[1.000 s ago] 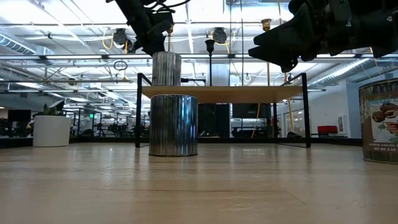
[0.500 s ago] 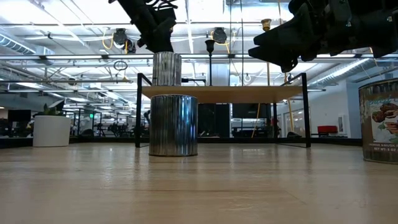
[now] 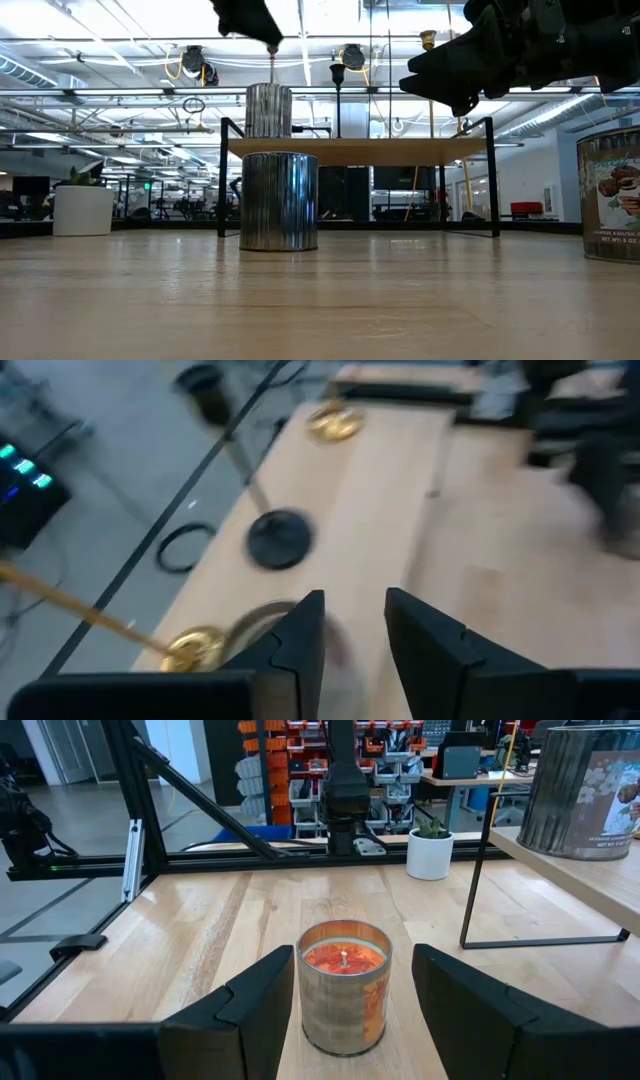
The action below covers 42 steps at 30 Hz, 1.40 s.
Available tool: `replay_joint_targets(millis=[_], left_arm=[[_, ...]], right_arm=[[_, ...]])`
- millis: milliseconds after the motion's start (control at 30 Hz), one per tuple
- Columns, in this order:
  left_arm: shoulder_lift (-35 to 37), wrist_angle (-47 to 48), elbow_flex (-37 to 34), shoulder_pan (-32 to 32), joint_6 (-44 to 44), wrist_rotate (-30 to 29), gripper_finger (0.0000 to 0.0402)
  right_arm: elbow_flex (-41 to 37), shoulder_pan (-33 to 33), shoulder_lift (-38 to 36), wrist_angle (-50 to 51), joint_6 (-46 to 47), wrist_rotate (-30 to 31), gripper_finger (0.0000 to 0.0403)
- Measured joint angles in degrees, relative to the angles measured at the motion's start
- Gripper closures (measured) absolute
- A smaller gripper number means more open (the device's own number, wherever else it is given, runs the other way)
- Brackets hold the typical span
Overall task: Pick & Place candle stick holders
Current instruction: Put the orange scented candle aligned with the black candle holder on the shelf
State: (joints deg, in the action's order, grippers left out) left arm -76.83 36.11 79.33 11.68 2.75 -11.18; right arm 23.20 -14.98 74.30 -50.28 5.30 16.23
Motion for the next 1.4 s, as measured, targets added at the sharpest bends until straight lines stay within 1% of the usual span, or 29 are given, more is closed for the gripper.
replay_joint_targets(millis=[167, 233, 333, 433, 533, 633, 700, 800, 867, 1000, 1133, 1233, 1300, 1400], left_arm=[[1.8, 0.6, 0.0, -6.1, -1.0, 5.4, 0.0293], [1.8, 1.3, 0.0, -8.4, -1.8, 6.2, 0.0293], [1.6, 4.0, 0.0, -11.6, -3.2, 6.1, 0.0293], [1.7, 6.3, 0.0, -14.2, -8.0, 5.4, 0.0293], [3.9, 9.7, -0.2, -16.2, -12.2, 5.3, 0.0293], [7.0, 13.3, 0.1, -18.2, -14.8, 4.4, 0.0293], [8.7, 17.2, 0.0, -20.1, -16.1, 2.0, 0.0293], [11.9, 20.5, 0.0, -24.1, -17.0, -4.5, 0.0293], [14.0, 20.6, 0.0, -26.8, -17.4, -7.6, 0.0293], [16.9, 20.8, 0.0, -32.3, -18.1, -12.4, 0.0293], [18.7, 21.0, -1.4, -36.9, -18.0, -19.5, 0.0293], [19.5, 20.0, -5.7, -39.1, -18.0, -23.2, 0.0293], [19.8, 19.5, -9.7, -40.0, -18.3, -25.1, 0.0293], [20.3, 17.1, -16.9, -40.7, -20.5, -28.9, 0.0293]], right_arm=[[0.0, 0.0, 0.0, 0.0, 0.0, 0.0, 0.0202], [0.0, 0.0, 0.0, -0.2, 0.0, 0.1, 0.0202], [0.0, 0.0, 0.0, -1.2, 0.1, 0.1, 0.0202], [0.0, 0.0, 0.1, -0.6, 3.7, 0.0, 0.0202], [0.0, 0.0, 0.7, -0.2, 5.5, 0.1, 0.0202], [0.0, 0.0, 0.7, -1.9, 5.7, 0.1, 0.0202], [0.0, 0.0, 0.7, -3.3, 6.6, 0.0, 0.0202], [0.0, -0.4, 1.3, -5.3, 7.5, 0.0, 0.0202], [0.0, -0.5, 3.0, -6.6, 8.3, 0.0, 0.0202], [1.8, -0.5, 9.0, -11.8, 12.0, 0.1, 0.0202], [7.6, -0.5, 15.1, -12.1, 13.5, 0.0, 0.0202], [13.7, -0.5, 18.2, -7.0, 13.4, -2.0, 0.0202], [17.4, -0.5, 18.6, -0.4, 14.3, -3.0, 0.0203], [23.2, -0.3, 17.9, 11.2, 16.7, -2.2, 0.0211]])
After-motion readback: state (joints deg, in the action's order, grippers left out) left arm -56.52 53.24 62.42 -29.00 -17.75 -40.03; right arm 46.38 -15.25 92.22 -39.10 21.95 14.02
